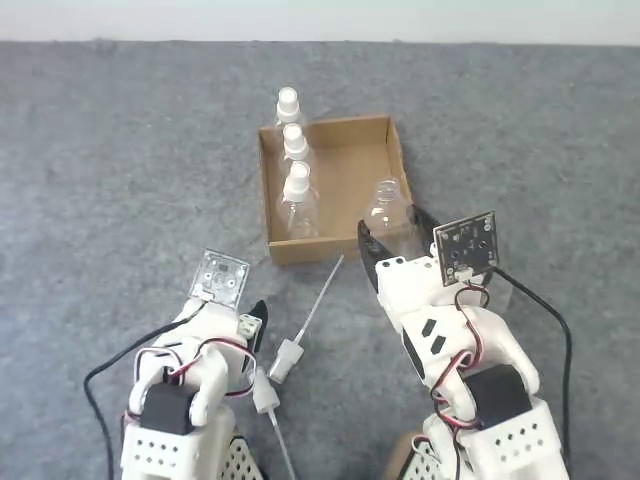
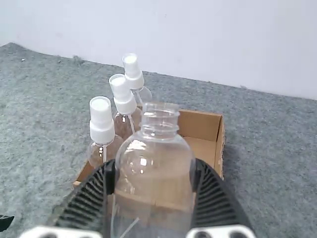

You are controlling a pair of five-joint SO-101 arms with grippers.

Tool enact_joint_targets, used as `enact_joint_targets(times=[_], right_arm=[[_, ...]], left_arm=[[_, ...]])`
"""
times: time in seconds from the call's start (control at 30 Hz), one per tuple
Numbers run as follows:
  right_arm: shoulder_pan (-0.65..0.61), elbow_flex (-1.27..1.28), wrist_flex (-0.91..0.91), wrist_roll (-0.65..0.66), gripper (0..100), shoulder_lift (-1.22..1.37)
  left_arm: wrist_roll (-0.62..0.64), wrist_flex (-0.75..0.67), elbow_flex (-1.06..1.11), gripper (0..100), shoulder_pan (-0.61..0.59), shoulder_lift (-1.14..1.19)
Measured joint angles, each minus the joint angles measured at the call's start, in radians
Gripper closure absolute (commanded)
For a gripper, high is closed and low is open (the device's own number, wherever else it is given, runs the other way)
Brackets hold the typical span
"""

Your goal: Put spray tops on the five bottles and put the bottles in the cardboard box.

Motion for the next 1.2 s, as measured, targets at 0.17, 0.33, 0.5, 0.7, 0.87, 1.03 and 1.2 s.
enact_joint_targets(times=[0.17, 0.33, 0.5, 0.7, 0.87, 1.03, 1.2], right_arm=[[0.0, 0.0, 0.0, 0.0, 98.1, 0.0], [0.0, 0.0, 0.0, 0.0, 98.1, 0.0], [0.0, 0.0, 0.0, 0.0, 98.0, 0.0], [0.026, 0.0, 0.0, 0.0, 97.9, 0.0], [0.054, 0.0, -0.009, 0.0, 97.9, 0.0], [0.052, 0.034, -0.038, 0.0, 98.1, 0.0], [0.052, 0.052, -0.068, 0.0, 98.1, 0.0]], left_arm=[[-0.002, 0.0, 0.0, 86, 0.0, 0.0], [-0.002, 0.0, 0.0, 86, 0.0, 0.0], [-0.002, 0.021, -0.021, 86, 0.0, 0.0], [-0.075, 0.055, -0.101, 91, 0.0, 0.0], [-0.12, 0.086, -0.164, 91, 0.0, 0.0], [-0.137, 0.11, -0.253, 92, 0.0, 0.005], [-0.14, 0.112, -0.374, 98, 0.0, 0.206]])
